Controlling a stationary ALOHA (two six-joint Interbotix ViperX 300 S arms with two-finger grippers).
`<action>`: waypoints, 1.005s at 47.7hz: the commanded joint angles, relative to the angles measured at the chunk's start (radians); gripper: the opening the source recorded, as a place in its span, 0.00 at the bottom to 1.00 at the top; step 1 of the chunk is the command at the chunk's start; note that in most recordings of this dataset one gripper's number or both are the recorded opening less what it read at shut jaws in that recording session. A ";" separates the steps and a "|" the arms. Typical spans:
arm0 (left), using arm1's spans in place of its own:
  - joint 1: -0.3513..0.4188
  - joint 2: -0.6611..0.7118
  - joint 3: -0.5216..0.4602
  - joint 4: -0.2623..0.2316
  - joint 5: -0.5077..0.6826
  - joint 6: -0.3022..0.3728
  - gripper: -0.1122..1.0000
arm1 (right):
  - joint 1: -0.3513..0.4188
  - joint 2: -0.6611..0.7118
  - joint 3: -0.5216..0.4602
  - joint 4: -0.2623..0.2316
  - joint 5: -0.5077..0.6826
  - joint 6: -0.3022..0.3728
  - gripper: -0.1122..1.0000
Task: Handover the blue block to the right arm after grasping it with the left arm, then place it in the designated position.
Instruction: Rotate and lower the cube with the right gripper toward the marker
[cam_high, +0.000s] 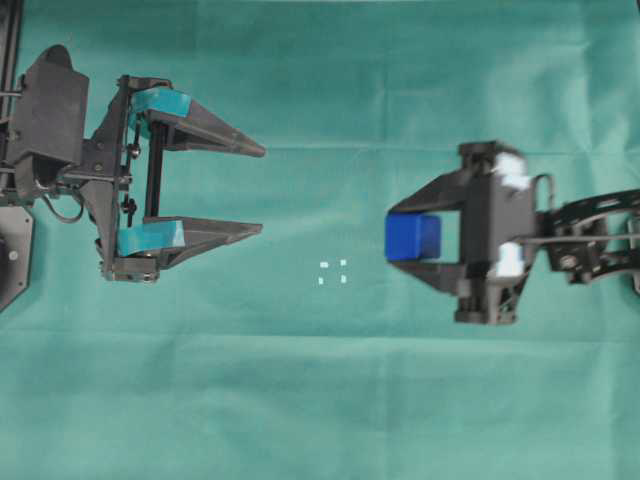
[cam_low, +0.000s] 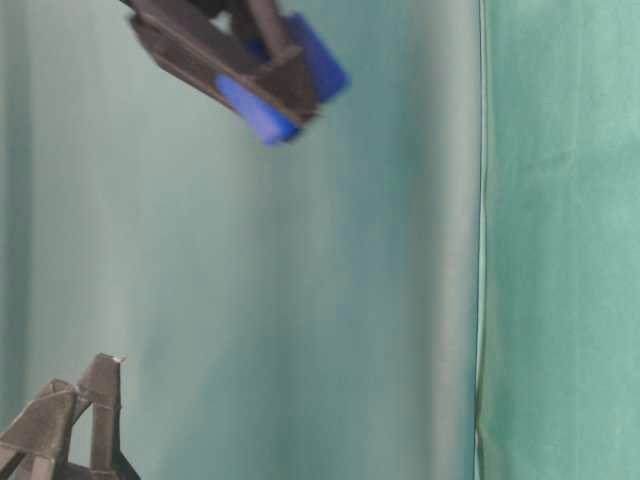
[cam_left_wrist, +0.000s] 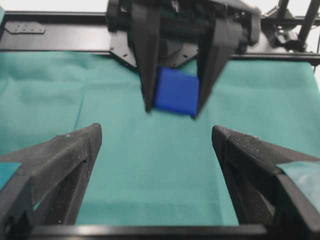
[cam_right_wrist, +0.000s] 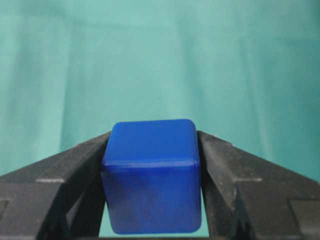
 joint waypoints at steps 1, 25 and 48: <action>0.003 -0.003 -0.020 0.002 -0.005 0.000 1.00 | -0.023 0.037 -0.021 0.000 -0.054 0.002 0.56; 0.000 -0.005 -0.018 0.002 -0.005 -0.002 1.00 | -0.106 0.347 -0.095 0.017 -0.308 0.014 0.56; 0.000 -0.005 -0.018 0.002 0.012 0.000 1.00 | -0.143 0.520 -0.143 0.055 -0.428 0.020 0.56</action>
